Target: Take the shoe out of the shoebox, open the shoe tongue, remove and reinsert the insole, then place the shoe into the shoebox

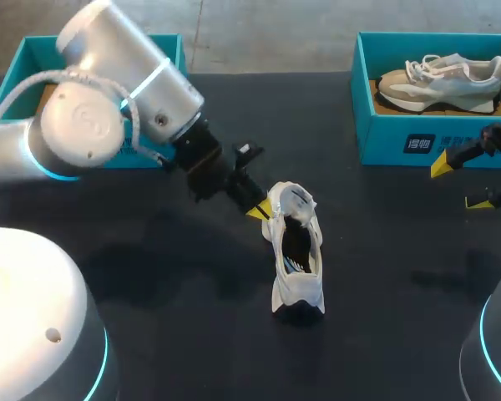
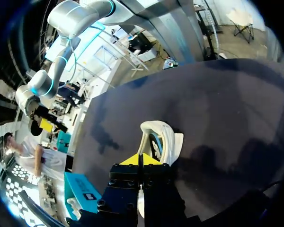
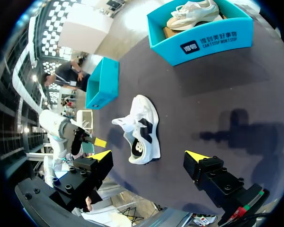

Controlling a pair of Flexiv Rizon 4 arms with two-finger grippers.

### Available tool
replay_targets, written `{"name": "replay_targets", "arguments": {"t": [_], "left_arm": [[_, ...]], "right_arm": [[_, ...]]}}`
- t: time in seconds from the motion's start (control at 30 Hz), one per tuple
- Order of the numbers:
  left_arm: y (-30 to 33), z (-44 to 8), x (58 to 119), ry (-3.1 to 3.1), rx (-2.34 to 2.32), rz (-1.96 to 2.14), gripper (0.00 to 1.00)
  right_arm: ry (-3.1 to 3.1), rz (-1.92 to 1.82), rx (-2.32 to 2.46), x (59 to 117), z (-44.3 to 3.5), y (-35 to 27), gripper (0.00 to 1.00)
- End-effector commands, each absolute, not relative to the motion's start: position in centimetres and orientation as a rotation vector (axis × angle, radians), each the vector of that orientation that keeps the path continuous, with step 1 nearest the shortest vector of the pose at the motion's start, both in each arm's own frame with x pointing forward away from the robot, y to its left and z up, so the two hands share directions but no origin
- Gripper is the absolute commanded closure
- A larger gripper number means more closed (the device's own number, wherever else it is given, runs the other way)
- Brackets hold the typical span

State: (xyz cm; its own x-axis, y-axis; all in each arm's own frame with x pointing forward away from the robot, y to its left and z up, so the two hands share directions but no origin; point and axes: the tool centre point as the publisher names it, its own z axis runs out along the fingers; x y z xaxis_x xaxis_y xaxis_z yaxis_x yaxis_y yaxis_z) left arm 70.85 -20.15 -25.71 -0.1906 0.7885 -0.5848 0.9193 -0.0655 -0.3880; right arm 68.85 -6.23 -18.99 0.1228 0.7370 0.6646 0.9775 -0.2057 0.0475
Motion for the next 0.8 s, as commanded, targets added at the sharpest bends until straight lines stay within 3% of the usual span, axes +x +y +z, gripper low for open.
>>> {"name": "replay_targets", "arguments": {"t": [0.03,0.8], "left_arm": [[-20.35,-25.03,71.28,2.115,2.177,-0.862,1.0],[-20.86,-24.32,71.6,2.067,2.359,-0.731,1.0]], "right_arm": [[-1.657,-0.805,-2.01,68.83,-19.02,-6.14,0.0],[-1.657,-0.805,-2.01,68.83,-19.02,-6.14,0.0]]}}
